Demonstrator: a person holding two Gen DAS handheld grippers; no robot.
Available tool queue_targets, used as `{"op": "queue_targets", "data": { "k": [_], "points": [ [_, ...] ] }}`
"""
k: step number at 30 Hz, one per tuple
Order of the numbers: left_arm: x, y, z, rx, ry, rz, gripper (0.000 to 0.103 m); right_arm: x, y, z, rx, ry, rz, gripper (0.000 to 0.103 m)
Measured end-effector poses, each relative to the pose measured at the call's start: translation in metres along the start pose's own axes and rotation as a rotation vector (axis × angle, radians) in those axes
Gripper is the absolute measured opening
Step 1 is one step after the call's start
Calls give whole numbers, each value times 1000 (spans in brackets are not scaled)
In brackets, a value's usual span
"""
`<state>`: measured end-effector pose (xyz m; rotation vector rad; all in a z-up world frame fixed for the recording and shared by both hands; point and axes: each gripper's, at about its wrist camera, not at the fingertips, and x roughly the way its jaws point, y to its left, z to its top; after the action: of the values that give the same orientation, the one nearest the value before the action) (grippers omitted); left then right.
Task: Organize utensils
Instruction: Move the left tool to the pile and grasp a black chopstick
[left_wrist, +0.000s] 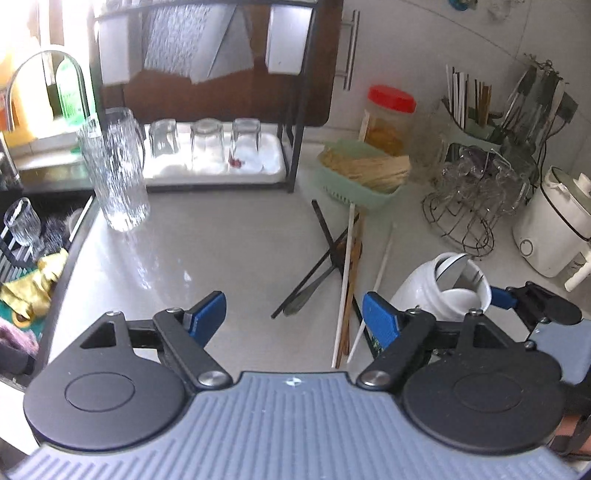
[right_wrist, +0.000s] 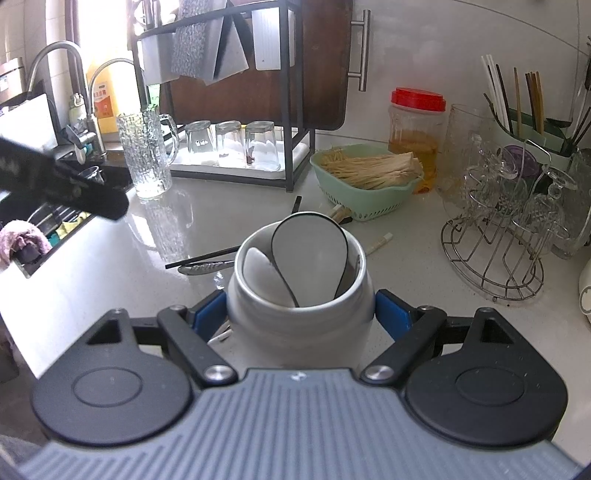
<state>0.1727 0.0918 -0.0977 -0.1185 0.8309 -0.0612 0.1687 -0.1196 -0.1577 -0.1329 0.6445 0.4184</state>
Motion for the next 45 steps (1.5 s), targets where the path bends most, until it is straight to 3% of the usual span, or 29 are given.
{"op": "queue_targets", "data": {
  "k": [9, 15, 19, 29, 38, 42, 45],
  "points": [
    [31, 18, -3, 8, 58, -82, 80, 2, 1, 3, -6, 6, -12, 89],
    [70, 23, 9, 35, 123, -141, 54, 6, 0, 6, 3, 10, -28, 89],
    [96, 22, 20, 84, 149, -163, 42, 8, 1, 7, 10, 13, -40, 89],
    [150, 32, 30, 73, 244, -221, 20, 9, 8, 7, 7, 12, -88, 89],
    [161, 39, 29, 34, 282, -251, 13, 13, 10, 8, 0, 15, -115, 90],
    [152, 38, 33, 36, 255, -248, 5, 13, 11, 7, 3, 12, -120, 90],
    [138, 39, 36, 37, 229, -232, 5, 13, 11, 7, 7, 10, -123, 90]
  ]
}}
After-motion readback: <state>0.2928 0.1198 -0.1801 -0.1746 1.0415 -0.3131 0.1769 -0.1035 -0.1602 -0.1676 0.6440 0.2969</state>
